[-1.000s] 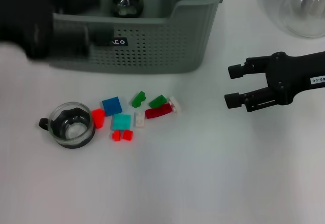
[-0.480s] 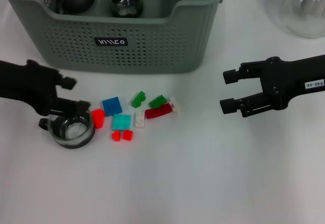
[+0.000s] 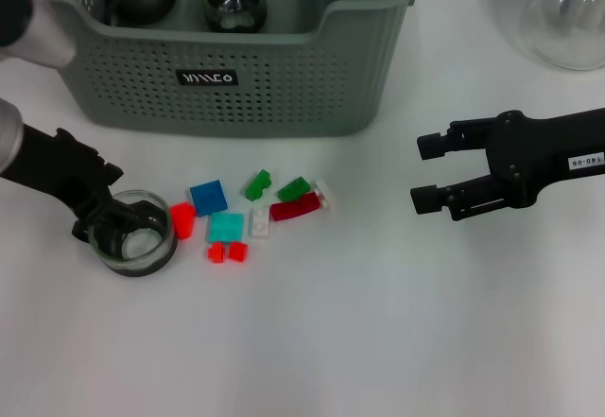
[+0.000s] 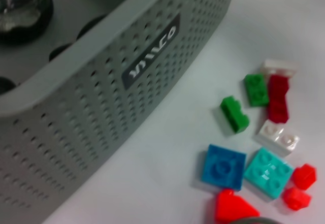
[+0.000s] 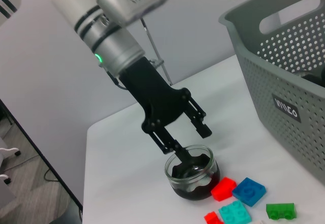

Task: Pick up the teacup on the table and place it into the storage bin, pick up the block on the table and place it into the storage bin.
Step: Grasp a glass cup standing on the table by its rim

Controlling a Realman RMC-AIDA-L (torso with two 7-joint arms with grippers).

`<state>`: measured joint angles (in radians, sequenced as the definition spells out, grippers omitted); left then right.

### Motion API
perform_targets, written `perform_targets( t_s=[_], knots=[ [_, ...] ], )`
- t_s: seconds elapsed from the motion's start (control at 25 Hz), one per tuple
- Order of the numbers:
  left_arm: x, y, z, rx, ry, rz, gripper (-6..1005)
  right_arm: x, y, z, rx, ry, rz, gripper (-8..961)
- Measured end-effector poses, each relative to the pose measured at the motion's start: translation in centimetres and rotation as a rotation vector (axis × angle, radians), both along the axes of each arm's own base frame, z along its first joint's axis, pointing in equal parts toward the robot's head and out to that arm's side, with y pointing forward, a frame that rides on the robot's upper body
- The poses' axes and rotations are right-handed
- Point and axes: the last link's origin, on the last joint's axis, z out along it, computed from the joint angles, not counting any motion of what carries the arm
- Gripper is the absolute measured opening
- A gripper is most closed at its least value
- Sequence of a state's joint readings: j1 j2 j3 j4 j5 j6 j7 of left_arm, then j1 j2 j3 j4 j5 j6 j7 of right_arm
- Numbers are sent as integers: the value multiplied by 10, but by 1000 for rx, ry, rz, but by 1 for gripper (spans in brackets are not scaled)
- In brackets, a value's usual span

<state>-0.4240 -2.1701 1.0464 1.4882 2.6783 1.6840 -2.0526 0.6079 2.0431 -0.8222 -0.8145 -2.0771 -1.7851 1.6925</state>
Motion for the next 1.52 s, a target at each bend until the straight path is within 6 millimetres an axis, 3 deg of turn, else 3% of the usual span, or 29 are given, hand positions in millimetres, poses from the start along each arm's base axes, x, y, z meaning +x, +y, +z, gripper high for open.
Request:
perform_targets(
  t_s=[0.72,1.32,1.52],
  knots=[
    [-15,13,-32,-40,98,36,658,2,2,1,6,-5,-6,923],
    [-17,15,-37,-34,143,58,644,2,3,3,12,-2,-8,922],
    [-16,15,-38,-39,144,58,457,2,3,3,14,-2,-9,922]
  ],
)
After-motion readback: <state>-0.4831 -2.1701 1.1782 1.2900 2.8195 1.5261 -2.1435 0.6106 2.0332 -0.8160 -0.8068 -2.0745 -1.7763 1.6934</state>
